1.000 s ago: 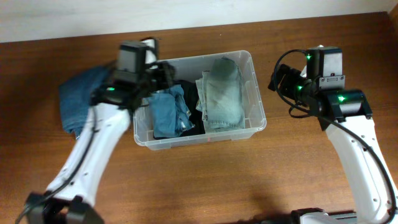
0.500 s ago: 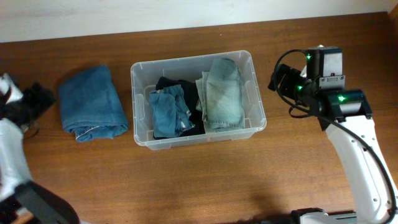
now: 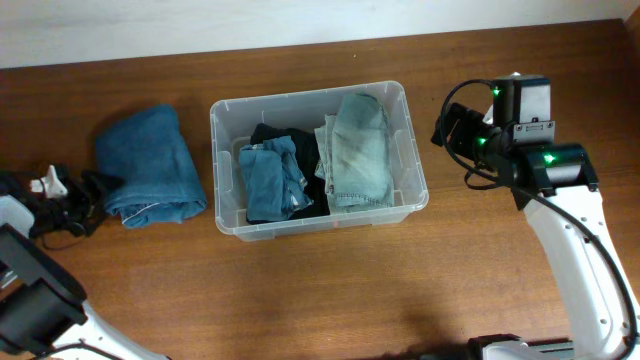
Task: Pack container
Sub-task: 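Move the left gripper to the dark blue jeans and grasp them, then lower the dark blue jeans into the bin on top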
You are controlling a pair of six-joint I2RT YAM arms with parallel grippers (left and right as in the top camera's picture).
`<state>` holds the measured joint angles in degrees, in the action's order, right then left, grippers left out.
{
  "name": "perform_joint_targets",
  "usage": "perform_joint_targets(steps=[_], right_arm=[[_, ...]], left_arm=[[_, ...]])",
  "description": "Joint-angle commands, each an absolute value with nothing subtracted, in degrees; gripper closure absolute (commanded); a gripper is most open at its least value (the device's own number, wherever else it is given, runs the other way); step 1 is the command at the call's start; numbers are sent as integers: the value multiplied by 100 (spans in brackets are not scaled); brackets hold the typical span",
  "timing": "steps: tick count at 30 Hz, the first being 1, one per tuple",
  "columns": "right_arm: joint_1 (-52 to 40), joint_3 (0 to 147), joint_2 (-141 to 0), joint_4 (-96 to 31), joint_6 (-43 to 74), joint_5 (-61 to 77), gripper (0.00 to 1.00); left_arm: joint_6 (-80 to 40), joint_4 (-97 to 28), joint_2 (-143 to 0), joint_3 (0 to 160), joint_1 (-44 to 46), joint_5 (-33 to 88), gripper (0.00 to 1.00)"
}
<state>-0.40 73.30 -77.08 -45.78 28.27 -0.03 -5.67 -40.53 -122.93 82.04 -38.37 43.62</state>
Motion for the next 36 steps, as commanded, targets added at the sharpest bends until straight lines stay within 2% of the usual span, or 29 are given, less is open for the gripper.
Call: perform_joint_targets(steps=[1,6,9,12,13,14,17,19,23,30,36], right_arm=[[3,7437,-7666,-4560,2805,-91,2],[3,7437,-7666,-4560,2805,-91,2],[3,7437,-7666,-4560,2805,-91,2],[3,7437,-7666,-4560,2805,-91,2],[3,7437,-7666,-4560,2805,-91,2],[3,7437,-7666,-4560,2805,-91,2],[3,7437,-7666,-4560,2805,-91,2],[3,7437,-7666,-4560,2805,-91,2],[3,7437,-7666,-4560,2805,-89,2],[3,7437,-7666,-4560,2805,-91,2],[3,7437,-7666,-4560,2805,-91,2]], left_arm=[[-290,-4099,-12689,8232,-3721,4742,13],[34,-4077,-13039,8232,-3485,4921,16],[34,-4077,-13133,8232,-3415,4923,28],[97,-4075,-13144,8232,-3417,4910,62],[97,-4075,-13144,8232,-3441,4912,81],[97,-4077,-13144,8232,-3452,4915,87],[102,-4080,-13139,8235,-3485,4963,93],[224,-4080,-13113,8241,-3505,5251,100],[224,-4447,-12838,8602,-3509,5581,100],[451,-5957,-11515,10272,-3199,5575,100],[379,-6233,-10112,11043,-2241,5621,100]])
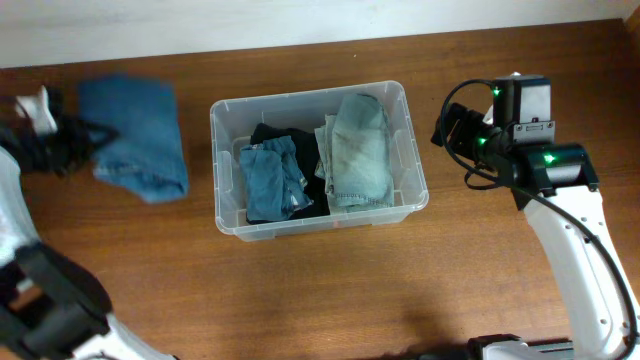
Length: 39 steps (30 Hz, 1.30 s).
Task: Pack container
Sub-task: 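Lower the dark blue jeans into the bin on top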
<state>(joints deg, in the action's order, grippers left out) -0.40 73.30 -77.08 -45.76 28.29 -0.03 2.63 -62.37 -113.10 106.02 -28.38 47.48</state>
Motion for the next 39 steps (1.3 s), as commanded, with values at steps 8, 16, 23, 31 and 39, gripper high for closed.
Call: perform_joint_targets(steps=[8,16,23,31,39], right_arm=[[3,7437,-7666,-4560,2805,-89,2],[3,7437,-7666,-4560,2805,-91,2],[3,7437,-7666,-4560,2805,-89,2],[3,7437,-7666,-4560,2805,-89,2],[3,7437,-7666,-4560,2805,-91,2]], left_arm=[[-777,-6265,-9474,11039,-576,5103,100],[-2488,-5109,-9480,10315,1269,3454,100],[-4486,-3192,-9480,8552,2235,2130,100],[-5144,-2515,-9483,6834,2314,1323,100],[-4932,-2329,-9406,6639,2309,1809,100]])
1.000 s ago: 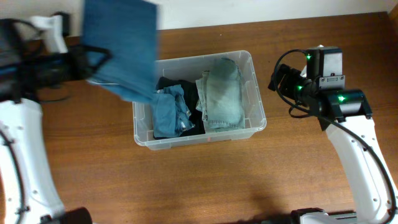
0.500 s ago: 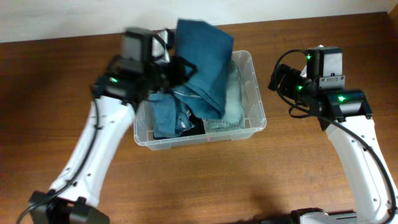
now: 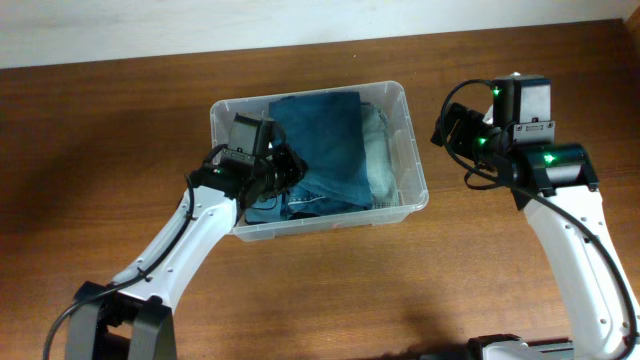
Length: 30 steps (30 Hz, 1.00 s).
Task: Pack container
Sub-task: 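Lower the dark blue jeans into the bin on top, then press the dark blue jeans down inside the bin with the left gripper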
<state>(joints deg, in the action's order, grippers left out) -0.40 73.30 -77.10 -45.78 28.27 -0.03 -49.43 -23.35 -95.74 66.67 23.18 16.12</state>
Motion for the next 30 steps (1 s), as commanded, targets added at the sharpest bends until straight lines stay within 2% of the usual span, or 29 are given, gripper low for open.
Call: perform_joint_targets(steps=[1,3,4,6,8,11,12,15,19,23,27,30], right_arm=[[3,7437,-7666,-4560,2805,-91,2],[3,7437,-7666,-4560,2805,-89,2],[3,7437,-7666,-4560,2805,-91,2],[3,7437,-7666,-4560,2805,-91,2],[1,7437,-7666,-4560,2805,-89,1],[3,7437,-7666,-4560,2805,-89,2],[3,7437,-7666,-4560,2805,-89,2],[3,7437,-7666,-4560,2805,-91,2],[3,7437,-7666,-4560,2805,-91,2],[3,7437,-7666,-4560,2805,-89,2],[3,7437,-7666,-4560,2805,-91,2],[3,7437,-7666,-4560,2805,-91,2]], left_arm=[[-4720,-2296,-9334,6740,2307,1885,96],[-4410,-2300,-9170,6919,2305,1887,81],[-4248,-2303,-9078,7019,2305,1876,76],[-3905,-2318,-8833,7271,2305,1798,48],[-3439,-2316,-8508,7555,2305,1492,44],[-2853,-2314,-8158,7804,2311,862,43],[-2646,-2276,-8099,7839,2311,591,40],[-1662,-1903,-8283,7839,2316,530,38],[-878,-1802,-9220,7839,2327,609,46],[-132,-1581,-10377,7839,2327,947,48],[-34,-1802,-11609,7839,2329,858,48],[-34,-2025,-12062,7861,2359,862,52]])
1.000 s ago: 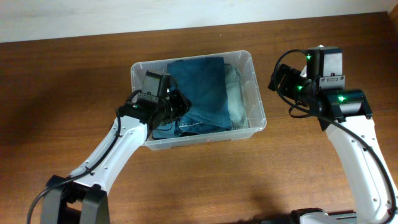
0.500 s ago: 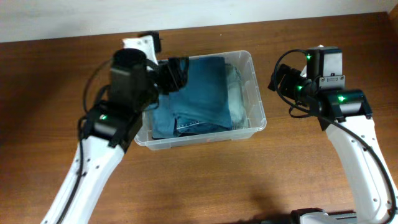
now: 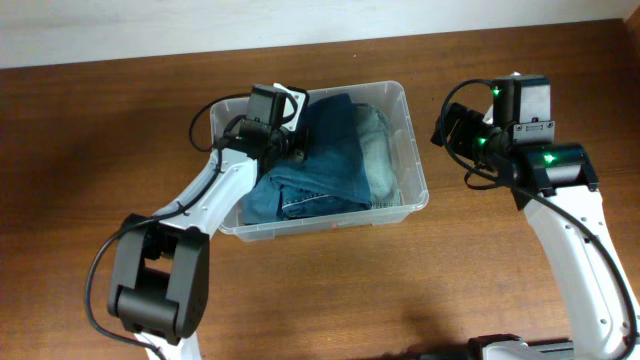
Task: Pack container
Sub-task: 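Press the dark blue jeans down inside the bin with the left gripper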
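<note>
A clear plastic container (image 3: 415,150) stands mid-table. A folded dark blue pair of jeans (image 3: 325,150) lies on top of the clothes in it, with pale washed denim (image 3: 378,150) showing along its right side. My left gripper (image 3: 292,148) is inside the container at the back left, down at the dark jeans' left edge; the overhead view does not show how its jaws stand. My right gripper (image 3: 443,130) hovers just right of the container, holding nothing that I can see; its jaws are too dark to read.
The left arm (image 3: 215,190) crosses the container's left wall from the front left. The right arm (image 3: 575,230) runs along the table's right side. Brown wooden table (image 3: 120,130) surrounds the container.
The left gripper has moved from the container's front left to its back left. The dark blue jeans now lie lower and flatter in the container. The right arm has not moved.
The dark blue jeans lay on the table left of the container, the left gripper at their left edge. Then the gripper had them lifted at the far left. Then they hung over the container, and now they rest inside on the other clothes.
</note>
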You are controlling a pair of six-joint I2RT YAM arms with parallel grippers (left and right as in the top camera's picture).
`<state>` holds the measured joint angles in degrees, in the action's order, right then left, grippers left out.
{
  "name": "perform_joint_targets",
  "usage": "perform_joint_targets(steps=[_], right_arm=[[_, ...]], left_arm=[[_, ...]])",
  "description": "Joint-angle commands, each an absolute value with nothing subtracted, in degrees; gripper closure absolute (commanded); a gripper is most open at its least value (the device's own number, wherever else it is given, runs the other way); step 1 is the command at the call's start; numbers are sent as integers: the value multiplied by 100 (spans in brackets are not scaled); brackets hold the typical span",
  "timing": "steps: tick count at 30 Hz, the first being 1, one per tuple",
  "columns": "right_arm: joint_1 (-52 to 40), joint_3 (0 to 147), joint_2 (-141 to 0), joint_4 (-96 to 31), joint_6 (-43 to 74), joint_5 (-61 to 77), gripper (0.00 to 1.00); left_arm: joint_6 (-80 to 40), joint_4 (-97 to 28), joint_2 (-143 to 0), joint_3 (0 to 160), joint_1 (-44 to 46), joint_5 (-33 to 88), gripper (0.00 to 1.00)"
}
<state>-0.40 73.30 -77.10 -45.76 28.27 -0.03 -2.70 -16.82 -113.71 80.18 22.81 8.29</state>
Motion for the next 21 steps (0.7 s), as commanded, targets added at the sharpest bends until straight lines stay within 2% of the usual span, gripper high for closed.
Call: perform_joint_targets(steps=[1,4,9,11,13,17,21], right_arm=[[3,7437,-7666,-4560,2805,-91,2],[3,7437,-7666,-4560,2805,-91,2],[3,7437,-7666,-4560,2805,-89,2],[3,7437,-7666,-4560,2805,-91,2],[3,7437,-7666,-4560,2805,-91,2],[3,7437,-7666,-4560,2805,-91,1],[3,7437,-7666,-4560,2805,-91,1]], left_arm=[[-34,-2060,-12033,7918,2359,860,52],[-36,-2534,-11778,8438,2364,882,53],[154,-4543,-10982,10372,2403,875,52],[307,-5140,-10829,10659,2403,875,52],[491,-5651,-10770,10676,2403,875,53],[792,-6661,-10916,10239,2519,875,62],[998,-5850,-11013,9026,2646,904,62]])
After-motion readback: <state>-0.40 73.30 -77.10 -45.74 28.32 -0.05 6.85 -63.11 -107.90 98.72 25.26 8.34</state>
